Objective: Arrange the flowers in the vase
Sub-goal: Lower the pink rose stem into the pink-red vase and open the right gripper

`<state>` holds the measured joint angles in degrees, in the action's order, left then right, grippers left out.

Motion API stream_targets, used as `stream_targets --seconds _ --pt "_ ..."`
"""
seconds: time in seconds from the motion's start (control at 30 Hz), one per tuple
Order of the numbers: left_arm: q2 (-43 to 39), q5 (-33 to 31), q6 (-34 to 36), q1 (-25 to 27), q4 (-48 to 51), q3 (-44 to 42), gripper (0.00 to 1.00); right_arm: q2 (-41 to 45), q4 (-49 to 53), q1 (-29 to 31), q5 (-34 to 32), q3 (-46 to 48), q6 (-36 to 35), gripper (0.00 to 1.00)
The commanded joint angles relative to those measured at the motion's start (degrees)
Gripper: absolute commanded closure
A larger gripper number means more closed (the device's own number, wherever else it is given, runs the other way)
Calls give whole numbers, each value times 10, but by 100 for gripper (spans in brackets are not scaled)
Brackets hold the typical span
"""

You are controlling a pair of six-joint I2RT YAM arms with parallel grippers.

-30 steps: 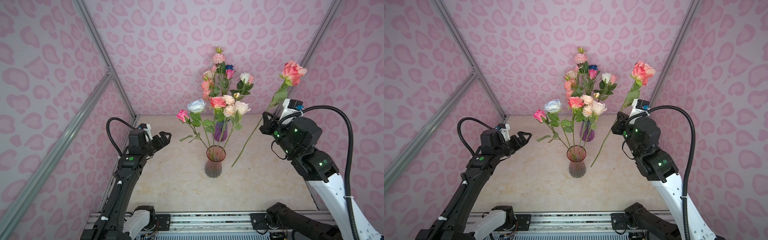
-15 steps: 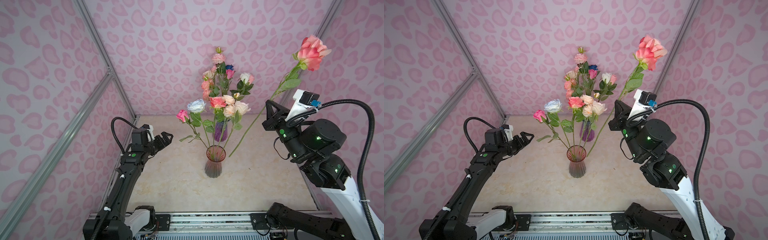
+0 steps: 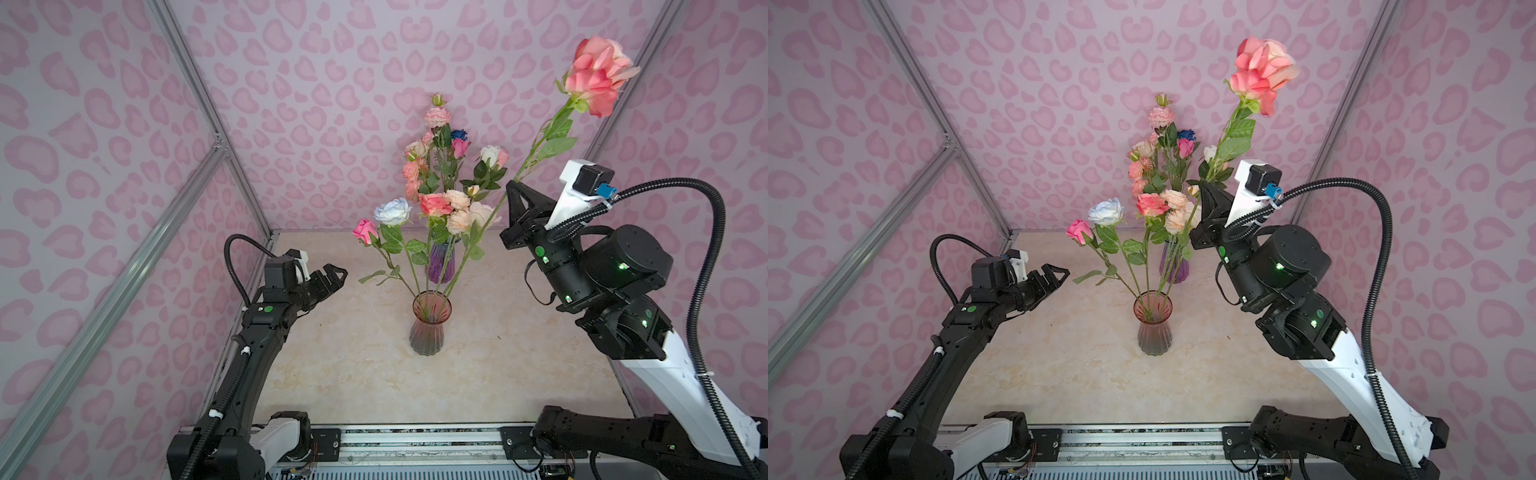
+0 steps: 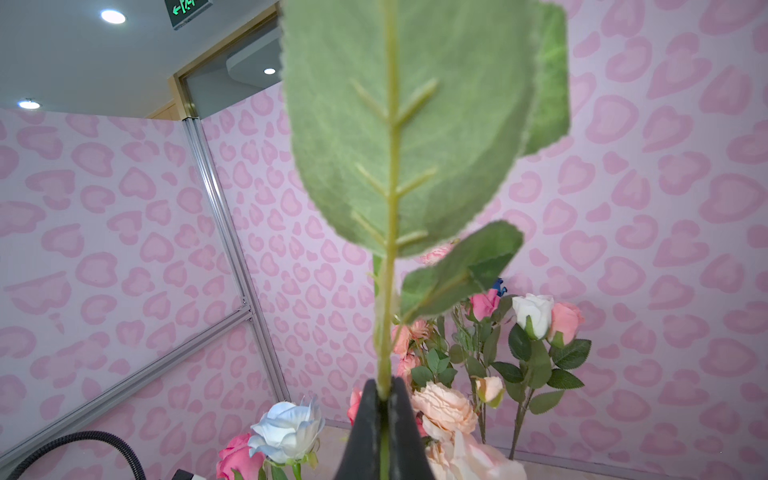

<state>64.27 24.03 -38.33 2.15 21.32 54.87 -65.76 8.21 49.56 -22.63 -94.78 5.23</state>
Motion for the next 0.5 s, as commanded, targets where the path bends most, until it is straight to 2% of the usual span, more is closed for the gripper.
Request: stream_targets --seconds 0.0,0.2,0.47 --pt "-1 6 1 0 -10 -1 2 -16 -39 7 0 -1 -31 100" --pt "-3 7 1 -1 -10 -2 2 -44 -35 23 9 15 -50 100" --pt "0 13 -2 0 -13 -3 2 -36 -42 44 3 178 -6 100"
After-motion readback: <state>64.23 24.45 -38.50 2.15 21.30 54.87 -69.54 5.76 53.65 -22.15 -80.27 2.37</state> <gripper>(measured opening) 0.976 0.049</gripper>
